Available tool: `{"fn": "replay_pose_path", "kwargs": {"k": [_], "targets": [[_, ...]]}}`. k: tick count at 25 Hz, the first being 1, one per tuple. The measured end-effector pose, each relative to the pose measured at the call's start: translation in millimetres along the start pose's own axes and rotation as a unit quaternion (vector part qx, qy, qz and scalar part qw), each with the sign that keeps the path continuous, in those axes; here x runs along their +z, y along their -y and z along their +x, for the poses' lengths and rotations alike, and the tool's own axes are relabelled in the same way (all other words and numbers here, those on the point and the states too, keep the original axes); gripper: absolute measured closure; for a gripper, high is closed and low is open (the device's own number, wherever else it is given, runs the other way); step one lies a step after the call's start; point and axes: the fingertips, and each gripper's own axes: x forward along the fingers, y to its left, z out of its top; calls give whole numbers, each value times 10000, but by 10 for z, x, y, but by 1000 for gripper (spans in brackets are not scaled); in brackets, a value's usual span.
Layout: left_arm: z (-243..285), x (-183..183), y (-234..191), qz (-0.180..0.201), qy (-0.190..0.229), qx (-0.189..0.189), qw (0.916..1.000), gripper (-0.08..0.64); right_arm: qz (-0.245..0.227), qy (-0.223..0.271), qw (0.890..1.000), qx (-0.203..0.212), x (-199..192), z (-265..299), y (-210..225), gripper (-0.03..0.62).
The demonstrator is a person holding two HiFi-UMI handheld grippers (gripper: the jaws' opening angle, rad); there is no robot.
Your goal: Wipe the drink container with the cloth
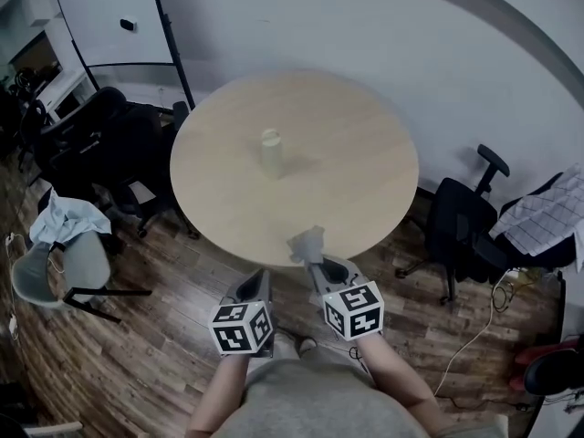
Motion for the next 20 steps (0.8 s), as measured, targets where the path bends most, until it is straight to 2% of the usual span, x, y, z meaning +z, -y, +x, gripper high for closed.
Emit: {"fn": "replay_pose_path", "kwargs": {"k": [11, 20], "targets": [[-325, -306, 342, -110, 163, 91, 9998, 557, -11, 104, 9995, 306, -214, -485, -137, 583], [-393, -460, 470, -159, 147, 94, 9997, 557, -111, 169, 9992, 334, -279, -676, -177, 583]]}}
